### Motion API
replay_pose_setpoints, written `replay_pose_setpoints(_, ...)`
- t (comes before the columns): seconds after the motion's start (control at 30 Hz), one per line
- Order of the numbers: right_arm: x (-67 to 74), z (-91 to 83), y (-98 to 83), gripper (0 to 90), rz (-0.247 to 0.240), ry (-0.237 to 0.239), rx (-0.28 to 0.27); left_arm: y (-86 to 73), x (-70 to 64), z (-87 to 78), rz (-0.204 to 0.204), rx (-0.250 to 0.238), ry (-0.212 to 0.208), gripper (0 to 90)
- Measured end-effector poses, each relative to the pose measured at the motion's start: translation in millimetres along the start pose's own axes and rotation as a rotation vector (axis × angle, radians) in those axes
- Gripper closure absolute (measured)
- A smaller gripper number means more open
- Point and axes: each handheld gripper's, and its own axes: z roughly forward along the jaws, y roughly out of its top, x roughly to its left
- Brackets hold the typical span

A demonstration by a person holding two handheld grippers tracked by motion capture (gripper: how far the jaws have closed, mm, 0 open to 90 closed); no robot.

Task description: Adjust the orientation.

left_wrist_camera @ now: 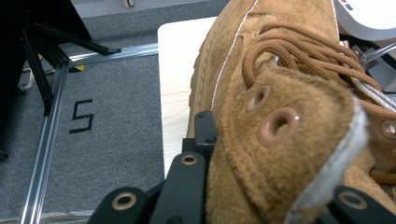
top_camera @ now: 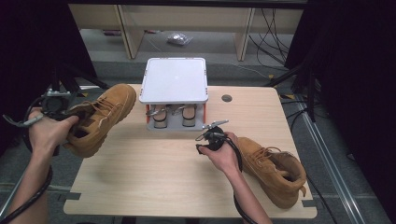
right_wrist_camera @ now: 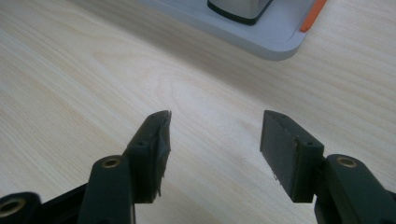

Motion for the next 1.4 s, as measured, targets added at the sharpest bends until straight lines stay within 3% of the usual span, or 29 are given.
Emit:
replay_pose_setpoints(0.27,0.8,0.1,-0.3,43.4,0.014,0.004,0.002,7.9,-1.0,-0.2,-0.003,-0.011,0.004,86.9)
replay_pose_setpoints(0.73,-0.8,0.1,-0.8,43.4,-0.002,-0.016,0.003,24.2,-4.2,1.9,-0.006,-0.031,-0.003,87.0)
replay_pose_setpoints(0.87,0.5,0.0,-0.6,43.4,0.002,0.003,0.002,27.5,-5.0,1.8,-0.005,-0.033,-0.006,86.9)
replay_pose_setpoints(1.4,0.8,0.1,-0.2,43.4,-0.001,0.002,0.000,41.2,-7.6,1.4,-0.009,-0.056,-0.006,87.0)
